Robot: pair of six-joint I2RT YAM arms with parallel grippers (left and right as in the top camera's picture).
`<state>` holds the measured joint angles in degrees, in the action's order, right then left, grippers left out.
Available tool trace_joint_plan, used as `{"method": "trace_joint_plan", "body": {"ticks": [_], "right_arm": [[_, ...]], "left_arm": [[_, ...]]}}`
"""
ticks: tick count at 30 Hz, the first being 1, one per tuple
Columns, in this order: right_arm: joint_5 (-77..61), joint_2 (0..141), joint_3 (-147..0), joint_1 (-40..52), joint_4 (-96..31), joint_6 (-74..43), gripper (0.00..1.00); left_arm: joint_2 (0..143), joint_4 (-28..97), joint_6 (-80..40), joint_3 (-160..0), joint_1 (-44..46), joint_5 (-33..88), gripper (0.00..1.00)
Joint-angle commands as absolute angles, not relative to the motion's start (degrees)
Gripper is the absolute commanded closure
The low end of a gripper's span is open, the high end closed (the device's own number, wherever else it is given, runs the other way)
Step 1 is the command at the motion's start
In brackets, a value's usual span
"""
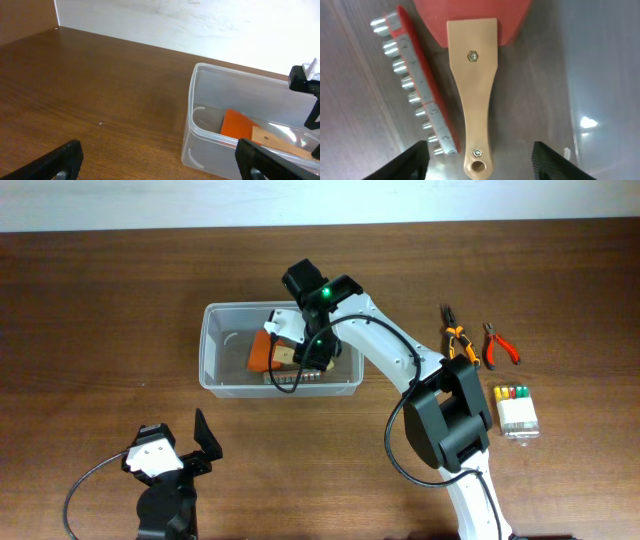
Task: Pack container
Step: 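Carry the orange scraper into the container and release it, then move the right gripper to the orange-black pliers and grasp them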
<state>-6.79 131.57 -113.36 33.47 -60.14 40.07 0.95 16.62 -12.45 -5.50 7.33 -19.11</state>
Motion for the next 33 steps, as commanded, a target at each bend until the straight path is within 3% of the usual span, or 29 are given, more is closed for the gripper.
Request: {"method": "trace_joint_plan", "body": {"ticks": [1, 9, 17, 22, 23, 24, 26, 33], "right_arm": [[-8.64, 131.22, -113.86, 33.76, -60.66, 36.12, 0.33], [-8.60, 123.87, -118.41, 33.08, -64.77, 22.22, 0.25], [-5.58, 115.57, -123.13, 27.83, -76.99, 21.71, 0.26], [-5.30, 113.71, -123.13, 22.26, -80.42, 15.27, 0.55], [-4.56, 113.71, -123.13, 20.86, -80.82, 13.96, 0.56], [-3.18, 113.71, -123.13, 19.40, -81.41, 12.84, 0.48], [-1.87, 113.71, -123.13, 16.69, -82.08, 10.15, 0.04], [-2.13, 113.91, -122.98, 3.99, -84.60, 4.99, 0.01]], "left_arm": [[0.73, 16.71, -11.94, -5.32, 7.51, -19.31, 0.01], [0.73, 16.71, -11.94, -5.32, 7.51, -19.31, 0.01], [0.73, 16.71, -11.94, -5.32, 7.51, -19.31, 0.01], [0.73, 16.71, -11.94, -5.32, 7.51, -19.31, 0.01], [0.73, 16.71, -11.94, -5.32, 7.51, -19.31, 0.01], [0.73, 16.71, -11.94, -5.32, 7.51, -19.31, 0.01], [0.73, 16.71, -11.94, -5.32, 7.51, -19.31, 0.01], [0.73, 16.71, -11.94, -5.32, 7.51, -19.31, 0.01]]}}
